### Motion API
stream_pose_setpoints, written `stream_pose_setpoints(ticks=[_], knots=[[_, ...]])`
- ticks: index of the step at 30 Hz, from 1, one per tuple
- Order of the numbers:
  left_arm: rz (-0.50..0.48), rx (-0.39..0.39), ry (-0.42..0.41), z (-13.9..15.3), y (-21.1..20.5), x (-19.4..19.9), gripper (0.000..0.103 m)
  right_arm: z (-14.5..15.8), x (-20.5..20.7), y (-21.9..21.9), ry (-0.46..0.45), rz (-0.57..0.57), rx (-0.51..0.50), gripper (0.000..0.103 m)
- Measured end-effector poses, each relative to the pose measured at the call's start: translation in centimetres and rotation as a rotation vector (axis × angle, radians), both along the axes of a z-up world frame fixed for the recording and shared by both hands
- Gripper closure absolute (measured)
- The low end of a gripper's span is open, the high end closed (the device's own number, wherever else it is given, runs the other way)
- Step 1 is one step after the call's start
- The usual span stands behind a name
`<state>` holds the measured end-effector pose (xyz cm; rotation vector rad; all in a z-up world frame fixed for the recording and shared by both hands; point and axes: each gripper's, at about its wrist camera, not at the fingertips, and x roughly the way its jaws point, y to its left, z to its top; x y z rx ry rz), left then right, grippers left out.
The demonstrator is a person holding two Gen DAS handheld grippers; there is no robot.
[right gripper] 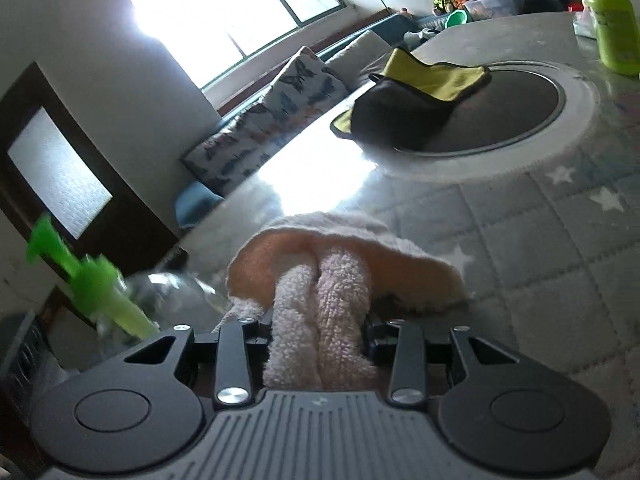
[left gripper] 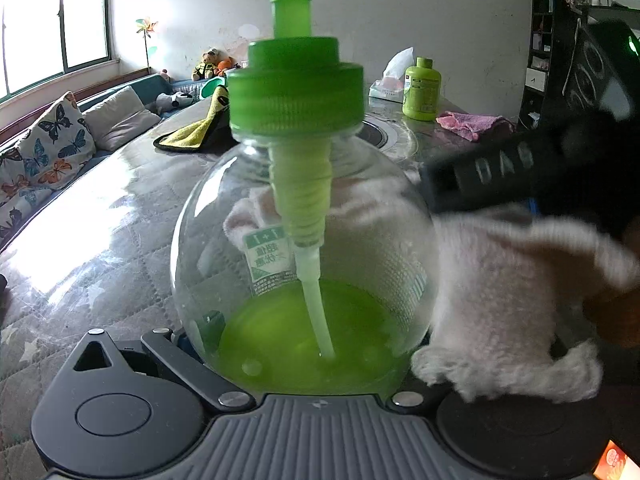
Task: Clean container
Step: 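Rub the towel around the bottle's side with the right gripper while the left gripper holds it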
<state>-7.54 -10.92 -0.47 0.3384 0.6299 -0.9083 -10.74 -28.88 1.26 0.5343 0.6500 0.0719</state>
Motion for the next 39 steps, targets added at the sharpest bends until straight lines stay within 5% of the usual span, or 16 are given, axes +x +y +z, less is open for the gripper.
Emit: stream_pose_setpoints(ticks=[7, 16, 31, 39], knots=[[0.0, 0.001, -0.003, 0.0, 0.0, 0.0, 0.0, 1.1, -1.5, 0.3, -0.012, -0.005, -0.033, 0.066], [0.0, 0.002, -0.005, -0.1, 0.2, -1.1, 0.0, 6.5, -2.6, 0.3, -0.196, 0.059, 0.06, 0.066], [0.0, 0.001, -0.002, -0.2, -0.1, -1.3, 0.0, 0.2, 0.2, -1.0, -0.003, 0.003, 0.088, 0.066], [0.0, 0.002, -0.005, -0.2, -0.1, -1.2, 0.0, 1.0, -1.5, -0.4, -0.017, 0.001, 0.038, 0.066]])
